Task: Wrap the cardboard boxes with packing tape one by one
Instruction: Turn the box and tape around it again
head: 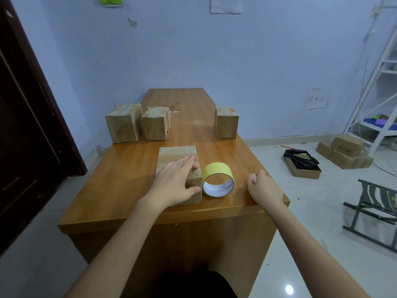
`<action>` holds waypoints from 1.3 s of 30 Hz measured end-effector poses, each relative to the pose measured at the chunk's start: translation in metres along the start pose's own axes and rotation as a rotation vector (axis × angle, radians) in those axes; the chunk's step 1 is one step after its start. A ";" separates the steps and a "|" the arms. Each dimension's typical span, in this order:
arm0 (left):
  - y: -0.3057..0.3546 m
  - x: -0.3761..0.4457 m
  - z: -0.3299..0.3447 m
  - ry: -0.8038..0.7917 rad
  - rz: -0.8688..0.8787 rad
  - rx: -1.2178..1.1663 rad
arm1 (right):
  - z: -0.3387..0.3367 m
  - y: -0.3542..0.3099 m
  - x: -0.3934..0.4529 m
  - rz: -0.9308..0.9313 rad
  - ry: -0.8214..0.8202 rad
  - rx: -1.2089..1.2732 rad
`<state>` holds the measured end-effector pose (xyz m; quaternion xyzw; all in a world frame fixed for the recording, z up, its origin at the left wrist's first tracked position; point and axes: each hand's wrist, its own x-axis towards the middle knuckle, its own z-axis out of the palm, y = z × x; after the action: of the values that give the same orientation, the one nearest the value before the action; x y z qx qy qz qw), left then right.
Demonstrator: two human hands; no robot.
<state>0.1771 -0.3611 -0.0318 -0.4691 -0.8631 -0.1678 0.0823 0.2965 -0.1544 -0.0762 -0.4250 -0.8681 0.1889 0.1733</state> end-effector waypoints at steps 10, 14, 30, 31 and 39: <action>-0.001 0.000 0.001 0.019 0.024 0.018 | 0.007 0.003 0.005 -0.045 0.081 -0.339; -0.001 0.000 0.002 0.034 0.041 0.023 | -0.008 -0.011 0.007 -0.115 0.207 -0.343; -0.005 0.001 0.005 0.055 0.117 0.094 | -0.034 -0.104 0.032 -0.581 -0.581 -0.026; -0.005 0.001 0.006 0.066 0.117 0.084 | -0.035 -0.104 0.034 -0.579 -0.605 -0.056; -0.004 -0.001 0.006 0.091 0.112 0.054 | -0.039 -0.125 0.043 -0.560 -0.729 -0.237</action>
<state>0.1743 -0.3619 -0.0381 -0.5061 -0.8351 -0.1609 0.1435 0.2059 -0.1835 0.0234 -0.0977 -0.9691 0.1713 -0.1480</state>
